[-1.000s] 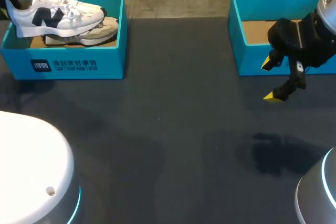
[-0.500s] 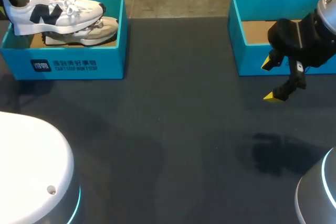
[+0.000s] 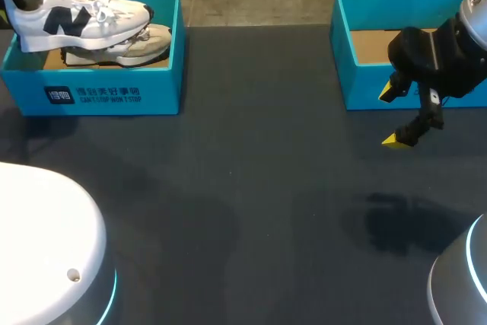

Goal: Take the shoe out of the shoebox, open the shoe tongue, remove and reinsert the insole, then place the shoe into the shoebox

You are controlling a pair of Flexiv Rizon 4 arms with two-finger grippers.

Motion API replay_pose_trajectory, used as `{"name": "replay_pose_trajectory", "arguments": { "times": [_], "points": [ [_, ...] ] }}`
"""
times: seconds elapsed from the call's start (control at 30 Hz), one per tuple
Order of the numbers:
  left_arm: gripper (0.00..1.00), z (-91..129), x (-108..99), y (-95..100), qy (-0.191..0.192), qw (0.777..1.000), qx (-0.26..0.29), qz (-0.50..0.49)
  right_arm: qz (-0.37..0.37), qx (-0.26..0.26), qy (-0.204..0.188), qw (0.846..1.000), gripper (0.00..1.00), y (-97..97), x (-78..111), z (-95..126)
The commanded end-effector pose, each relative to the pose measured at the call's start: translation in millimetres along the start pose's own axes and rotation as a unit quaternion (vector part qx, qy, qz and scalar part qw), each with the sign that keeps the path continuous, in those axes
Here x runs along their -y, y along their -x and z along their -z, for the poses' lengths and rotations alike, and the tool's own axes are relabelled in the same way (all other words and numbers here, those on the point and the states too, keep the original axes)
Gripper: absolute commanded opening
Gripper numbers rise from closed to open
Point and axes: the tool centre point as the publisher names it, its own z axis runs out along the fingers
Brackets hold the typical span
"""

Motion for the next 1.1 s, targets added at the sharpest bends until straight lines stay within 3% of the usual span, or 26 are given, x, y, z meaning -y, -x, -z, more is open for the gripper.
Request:
{"name": "replay_pose_trajectory", "arguments": {
  "times": [0.03, 0.43, 0.73, 1.1],
  "points": [
    [0.00, 3.1, 18.8, 11.0, 0.010, 1.000, -0.011, -0.002, 0.000, -0.003, -0.002, 1.000, 1.00, 3.1, -2.2, -1.6],
    [0.00, 5.8, 70.5, 43.9, 0.008, 0.999, -0.013, 0.028, 0.000, -0.003, -0.002, 1.000, 1.00, 3.1, -2.2, -1.6],
    [0.00, 11.3, 110.1, 91.7, 0.026, 0.999, -0.022, 0.035, 0.000, -0.003, -0.002, 1.000, 1.00, 3.1, -2.2, -1.6],
    [0.00, 13.6, 143.1, 155.0, 0.034, 0.998, -0.034, 0.049, 0.000, -0.003, -0.002, 1.000, 1.00, 3.1, -2.2, -1.6]
  ]
}}
